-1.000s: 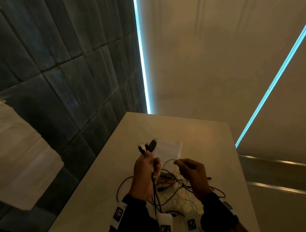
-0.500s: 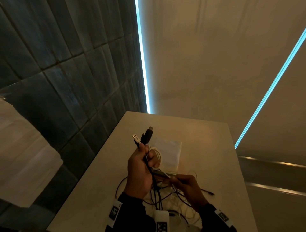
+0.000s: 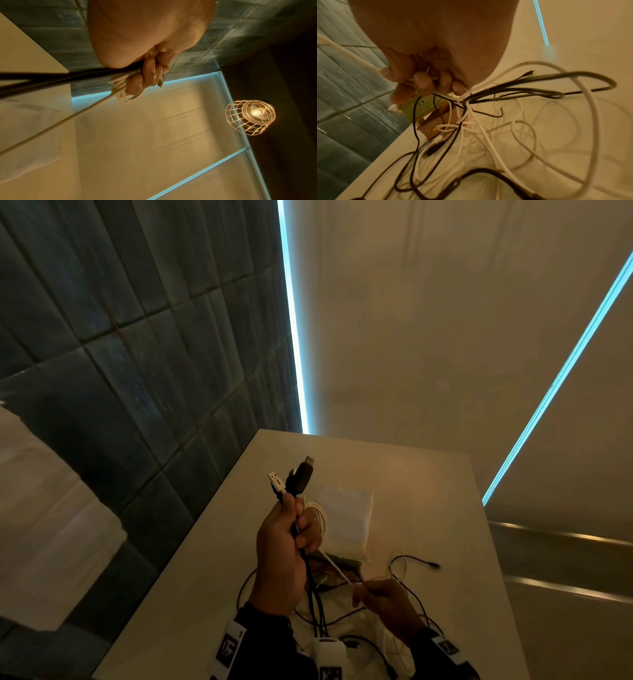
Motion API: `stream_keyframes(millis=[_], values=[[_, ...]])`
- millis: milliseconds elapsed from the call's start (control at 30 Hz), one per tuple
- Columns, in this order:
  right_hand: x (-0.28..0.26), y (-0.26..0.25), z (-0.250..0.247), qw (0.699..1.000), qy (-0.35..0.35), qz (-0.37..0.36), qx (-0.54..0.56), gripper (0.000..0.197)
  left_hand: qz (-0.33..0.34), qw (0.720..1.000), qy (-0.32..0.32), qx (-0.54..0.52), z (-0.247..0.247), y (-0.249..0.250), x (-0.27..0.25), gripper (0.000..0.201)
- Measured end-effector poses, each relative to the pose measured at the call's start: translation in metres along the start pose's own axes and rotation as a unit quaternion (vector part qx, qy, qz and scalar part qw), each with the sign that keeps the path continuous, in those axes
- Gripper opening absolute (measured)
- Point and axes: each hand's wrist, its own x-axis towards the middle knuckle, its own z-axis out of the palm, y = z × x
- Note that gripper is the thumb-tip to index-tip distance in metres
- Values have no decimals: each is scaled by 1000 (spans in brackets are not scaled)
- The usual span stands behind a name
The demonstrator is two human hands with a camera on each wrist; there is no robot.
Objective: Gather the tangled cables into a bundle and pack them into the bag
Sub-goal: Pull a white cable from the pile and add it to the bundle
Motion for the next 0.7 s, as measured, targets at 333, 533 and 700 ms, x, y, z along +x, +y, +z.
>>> stream_keyframes(millis=[333,533,700], values=[[13,-3,-2,995,82,16,-53,39,8,996,11,86,3,-3,2,35],[9,-78,-18,967,199,-31,153,20,-42,986,59,147,-1,-21,9,31],[-2,-115,-18,956,166,-94,220,10,-101,972,77,196,2,-37,13,23]])
